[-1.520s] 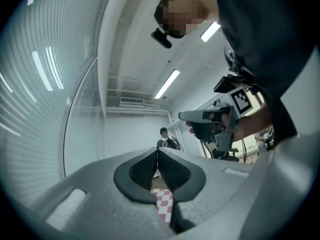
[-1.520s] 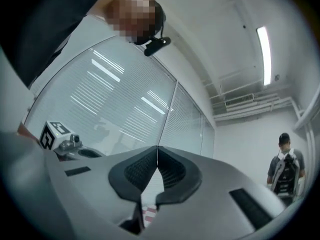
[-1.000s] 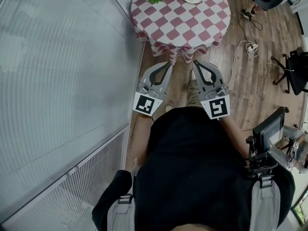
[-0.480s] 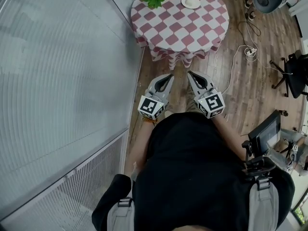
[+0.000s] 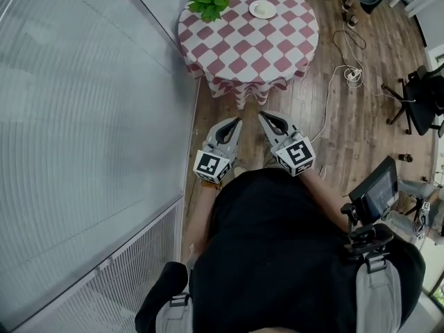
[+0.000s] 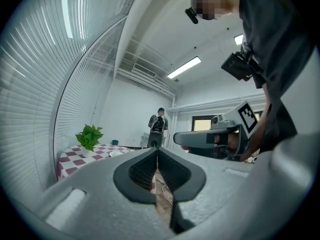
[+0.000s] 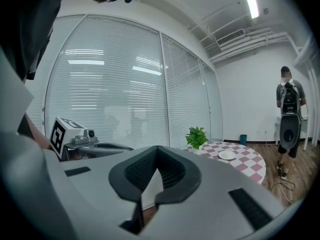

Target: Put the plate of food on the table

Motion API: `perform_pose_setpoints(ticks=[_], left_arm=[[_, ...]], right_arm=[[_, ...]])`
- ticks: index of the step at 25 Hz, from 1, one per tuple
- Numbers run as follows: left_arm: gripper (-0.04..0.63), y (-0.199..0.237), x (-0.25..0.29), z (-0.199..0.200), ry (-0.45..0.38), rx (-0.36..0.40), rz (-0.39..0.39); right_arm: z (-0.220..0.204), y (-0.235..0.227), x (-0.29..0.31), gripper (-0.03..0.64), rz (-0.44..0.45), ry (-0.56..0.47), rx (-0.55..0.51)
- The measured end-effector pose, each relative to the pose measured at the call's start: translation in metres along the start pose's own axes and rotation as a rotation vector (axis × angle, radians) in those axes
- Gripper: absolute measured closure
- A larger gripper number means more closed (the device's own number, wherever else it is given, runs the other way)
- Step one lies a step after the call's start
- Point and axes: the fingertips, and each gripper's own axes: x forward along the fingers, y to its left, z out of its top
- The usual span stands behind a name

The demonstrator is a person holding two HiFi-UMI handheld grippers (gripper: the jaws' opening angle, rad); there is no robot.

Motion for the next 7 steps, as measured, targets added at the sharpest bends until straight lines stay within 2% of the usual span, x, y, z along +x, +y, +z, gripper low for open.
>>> perform_pose_setpoints(ticks=[4, 7], left_arm=[[0.588, 0.001, -0.004, -0.001, 0.015, 0.011, 0.009], [0.588, 0.006, -0.011, -0.001, 0.021, 0.013, 0.05]], right_arm=[[-0.001, 0.003, 0.005, 0.607, 0.016, 0.003, 0.007], [-0.001, 0.006, 0.014, 0.607, 0.055, 0.013, 0.008]])
